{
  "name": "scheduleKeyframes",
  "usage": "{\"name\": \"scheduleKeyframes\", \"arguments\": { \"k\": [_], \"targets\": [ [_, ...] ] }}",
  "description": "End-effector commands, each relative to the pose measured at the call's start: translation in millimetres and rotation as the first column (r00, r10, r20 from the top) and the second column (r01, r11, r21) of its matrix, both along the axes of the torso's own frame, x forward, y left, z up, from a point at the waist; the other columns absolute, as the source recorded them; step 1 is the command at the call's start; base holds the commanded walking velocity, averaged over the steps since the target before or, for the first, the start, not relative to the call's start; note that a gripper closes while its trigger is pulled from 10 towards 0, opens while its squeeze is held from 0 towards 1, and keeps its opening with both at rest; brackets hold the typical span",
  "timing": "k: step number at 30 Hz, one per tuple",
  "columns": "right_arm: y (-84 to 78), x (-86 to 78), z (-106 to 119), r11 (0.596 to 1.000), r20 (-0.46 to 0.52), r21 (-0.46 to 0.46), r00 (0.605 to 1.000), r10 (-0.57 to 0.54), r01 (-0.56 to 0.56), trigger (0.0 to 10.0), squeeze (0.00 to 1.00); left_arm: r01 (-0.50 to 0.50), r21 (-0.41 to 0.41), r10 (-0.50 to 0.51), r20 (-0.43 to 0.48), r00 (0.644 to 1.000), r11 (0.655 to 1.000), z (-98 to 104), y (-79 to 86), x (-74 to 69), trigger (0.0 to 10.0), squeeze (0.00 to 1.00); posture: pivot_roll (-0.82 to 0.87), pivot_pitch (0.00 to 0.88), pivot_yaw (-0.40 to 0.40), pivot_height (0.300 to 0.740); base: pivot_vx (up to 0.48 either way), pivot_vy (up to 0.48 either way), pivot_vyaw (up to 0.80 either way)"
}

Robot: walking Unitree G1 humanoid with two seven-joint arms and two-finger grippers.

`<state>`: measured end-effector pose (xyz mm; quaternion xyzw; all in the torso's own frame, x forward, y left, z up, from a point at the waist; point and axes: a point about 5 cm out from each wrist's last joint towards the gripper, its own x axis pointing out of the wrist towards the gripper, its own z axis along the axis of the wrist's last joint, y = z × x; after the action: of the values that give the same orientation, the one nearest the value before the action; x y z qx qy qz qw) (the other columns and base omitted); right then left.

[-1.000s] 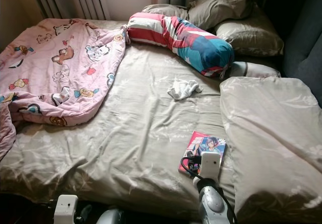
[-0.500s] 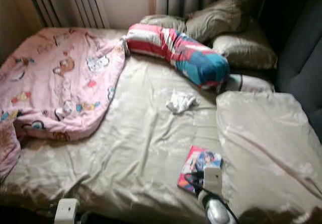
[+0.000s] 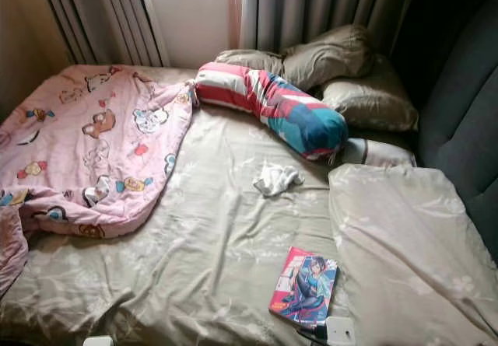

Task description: Clean up the room

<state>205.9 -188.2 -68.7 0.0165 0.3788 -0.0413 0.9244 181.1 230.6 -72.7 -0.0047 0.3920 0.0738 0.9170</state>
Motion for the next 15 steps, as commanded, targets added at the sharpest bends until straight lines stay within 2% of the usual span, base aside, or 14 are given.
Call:
{"name": "scheduleKeyframes", "arguments": {
  "k": [1, 7, 13, 15],
  "targets": [
    [-0.5, -12.9, -7.9, 1.0, -0.059, 0.009, 0.998, -0.019, 0.019, 10.0, 0.0, -0.018, -0.01, 0.018, -0.046, 0.999, 1.0, -5.8, 0.6, -11.0, 10.0, 0.0, -0.02, 0.083, -0.002, 0.74, 0.0, 0.0, 0.0],
    [1.6, -17.5, -11.1, 1.0, -0.091, 0.011, 0.996, -0.007, 0.008, 10.0, 0.0, -0.03, -0.025, 0.029, -0.066, 0.997, 0.999, -8.4, 0.8, -15.9, 10.0, 0.0, -0.01, 0.067, 0.0, 0.74, 0.0, 0.0, 0.0],
    [5.9, -21.4, -13.6, 0.999, -0.109, 0.001, 0.993, 0.034, -0.034, 10.0, 0.0, -0.034, -0.019, 0.032, -0.096, 0.995, 0.999, -9.2, 3.1, -17.0, 10.0, 0.0, -0.02, 0.056, 0.005, 0.74, 0.0, 0.333, 0.0],
    [6.8, -23.5, -14.5, 0.999, -0.111, -0.006, 0.993, 0.044, -0.045, 10.0, 0.0, -0.034, -0.017, 0.033, -0.099, 0.995, 0.999, -8.7, 4.9, -16.4, 10.0, 0.0, -0.02, 0.053, 0.006, 0.74, 0.0, 0.375, 0.8]
  ]
}}
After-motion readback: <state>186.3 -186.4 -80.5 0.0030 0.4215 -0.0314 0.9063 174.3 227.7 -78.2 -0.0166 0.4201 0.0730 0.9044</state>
